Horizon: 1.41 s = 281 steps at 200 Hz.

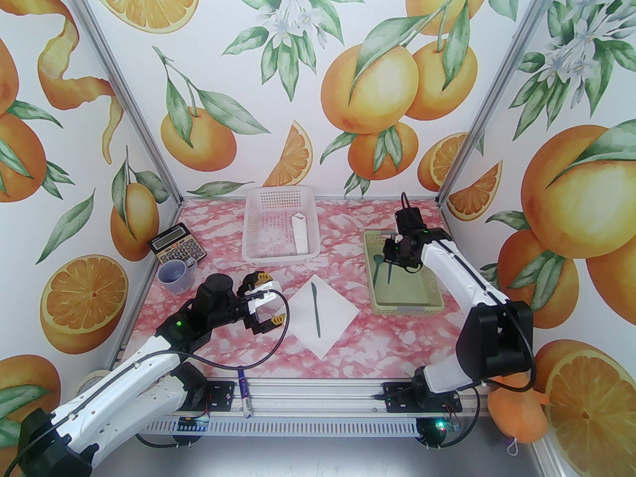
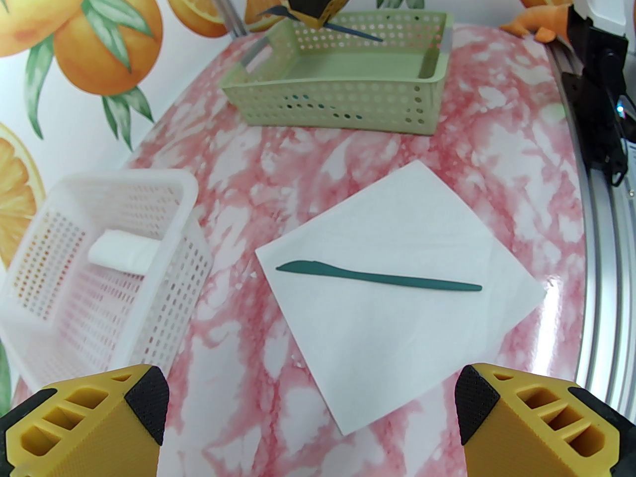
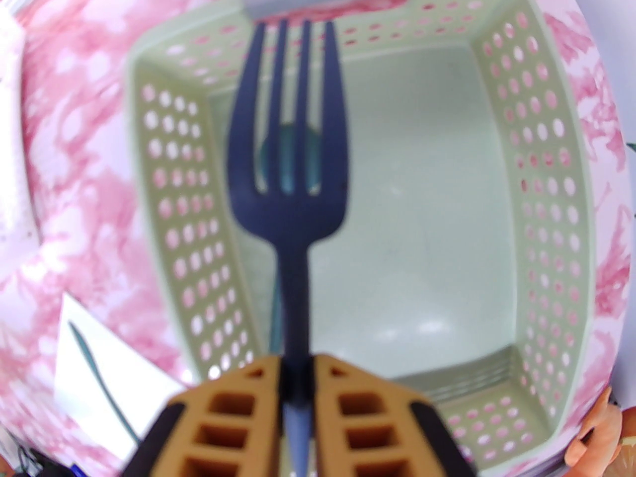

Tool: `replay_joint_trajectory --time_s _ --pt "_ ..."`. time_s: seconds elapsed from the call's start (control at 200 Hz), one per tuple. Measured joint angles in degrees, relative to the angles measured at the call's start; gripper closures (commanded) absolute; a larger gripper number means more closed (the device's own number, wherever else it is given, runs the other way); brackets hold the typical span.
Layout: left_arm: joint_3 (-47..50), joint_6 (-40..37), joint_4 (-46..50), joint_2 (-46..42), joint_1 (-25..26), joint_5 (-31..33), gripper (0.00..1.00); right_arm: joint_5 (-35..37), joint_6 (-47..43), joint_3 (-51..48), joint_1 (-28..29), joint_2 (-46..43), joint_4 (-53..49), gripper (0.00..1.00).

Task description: Place the utensils on the paper napkin and roll it up

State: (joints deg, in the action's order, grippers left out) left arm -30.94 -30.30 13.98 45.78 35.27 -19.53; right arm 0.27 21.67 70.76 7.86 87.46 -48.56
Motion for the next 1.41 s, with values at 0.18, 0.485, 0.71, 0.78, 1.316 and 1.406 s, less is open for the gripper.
replay_joint_trajectory --time_s 0.18,0.485,0.71,0.78,1.316,1.406 --pt "0.0 -0.1 0.0 0.0 0.0 0.0 0.00 0.5 1.2 0.0 3.1 -1.8 -1.0 0.84" --pt "0.0 -0.1 0.0 0.0 0.0 0.0 0.00 0.8 3.6 0.0 8.5 -3.8 -1.7 0.84" --pt "0.0 -0.1 0.1 0.0 0.0 -0.1 0.00 0.8 6.2 -0.2 14.5 -4.6 -1.9 0.84" --pt "0.0 -0.1 0.2 0.0 0.0 -0.1 0.00 0.8 7.1 -0.9 16.5 -4.6 -1.8 0.84" --pt "0.0 -0.2 1.1 0.0 0.0 -0.2 0.00 0.5 15.9 -7.5 30.3 -3.1 2.9 0.84" --pt "0.0 -0.2 1.3 0.0 0.0 -0.2 0.00 0.2 17.0 -8.5 31.3 -2.5 4.1 0.84"
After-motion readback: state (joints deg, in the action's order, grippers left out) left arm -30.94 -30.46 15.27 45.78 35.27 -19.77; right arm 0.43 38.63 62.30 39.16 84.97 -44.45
